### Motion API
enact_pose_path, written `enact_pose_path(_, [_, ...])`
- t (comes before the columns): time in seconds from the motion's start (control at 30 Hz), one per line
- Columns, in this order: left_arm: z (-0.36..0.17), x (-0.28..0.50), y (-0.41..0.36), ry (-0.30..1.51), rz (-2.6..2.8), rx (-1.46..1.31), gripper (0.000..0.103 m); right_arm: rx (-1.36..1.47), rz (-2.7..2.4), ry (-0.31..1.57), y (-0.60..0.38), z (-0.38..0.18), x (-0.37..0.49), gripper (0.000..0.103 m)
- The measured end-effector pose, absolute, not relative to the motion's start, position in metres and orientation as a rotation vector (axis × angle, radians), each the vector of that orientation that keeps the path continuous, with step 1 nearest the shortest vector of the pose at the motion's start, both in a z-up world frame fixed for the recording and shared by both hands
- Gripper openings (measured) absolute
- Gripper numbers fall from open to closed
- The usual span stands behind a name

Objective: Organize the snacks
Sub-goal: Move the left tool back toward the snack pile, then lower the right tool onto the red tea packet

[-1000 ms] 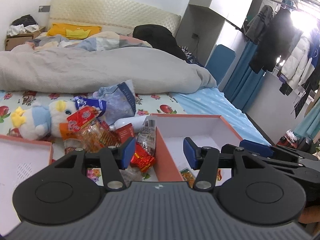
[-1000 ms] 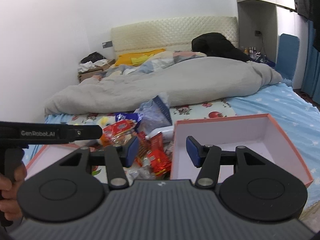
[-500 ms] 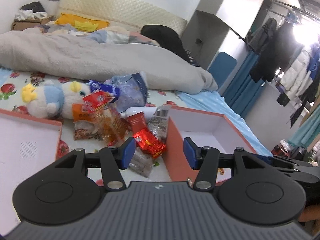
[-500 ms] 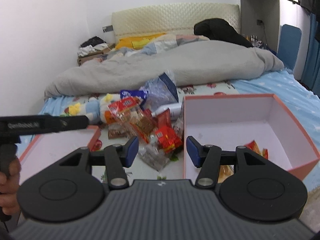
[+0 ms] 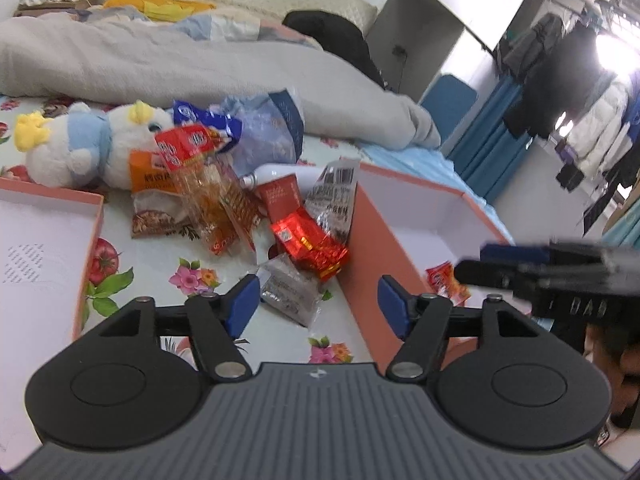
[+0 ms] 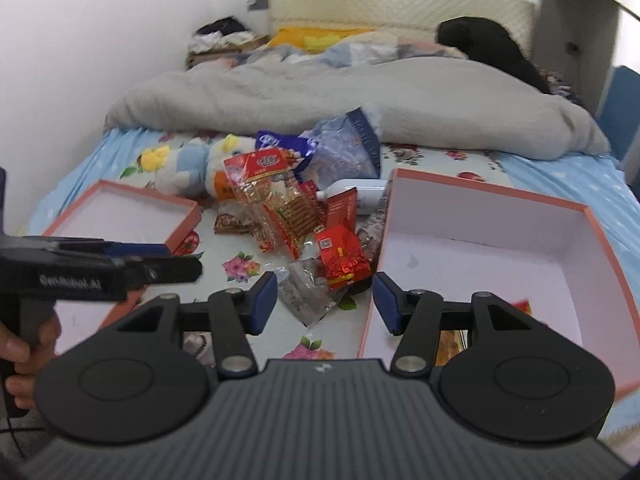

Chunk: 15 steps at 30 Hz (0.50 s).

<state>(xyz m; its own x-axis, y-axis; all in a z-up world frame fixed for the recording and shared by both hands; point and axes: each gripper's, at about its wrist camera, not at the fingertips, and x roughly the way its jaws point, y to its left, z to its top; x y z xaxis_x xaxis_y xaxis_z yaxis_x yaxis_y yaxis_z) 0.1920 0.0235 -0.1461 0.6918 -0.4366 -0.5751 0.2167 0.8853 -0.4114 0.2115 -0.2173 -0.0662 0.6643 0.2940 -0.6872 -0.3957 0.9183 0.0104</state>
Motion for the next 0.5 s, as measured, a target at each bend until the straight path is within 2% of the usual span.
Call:
enact_pose_path(0.23, [-0.189, 0.232, 0.013, 0.781, -0.397, -0.284, 0.084, -0.283, 0.477, 0.833, -0.203, -0.082, 0.266, 0.055])
enact_pose_path(0.3, [-0.201, 0.242, 0.009, 0.810, -0.386, -0.266, 0.092, -0.329, 0.506, 0.857, -0.195, -0.086, 0.278, 0.055])
enact_pose_path(0.5, [-0.228, 0.269, 0.000, 0.846, -0.416, -0.231, 0.094, -0.401, 0.595, 0.967, -0.178, -0.099, 0.309, 0.055])
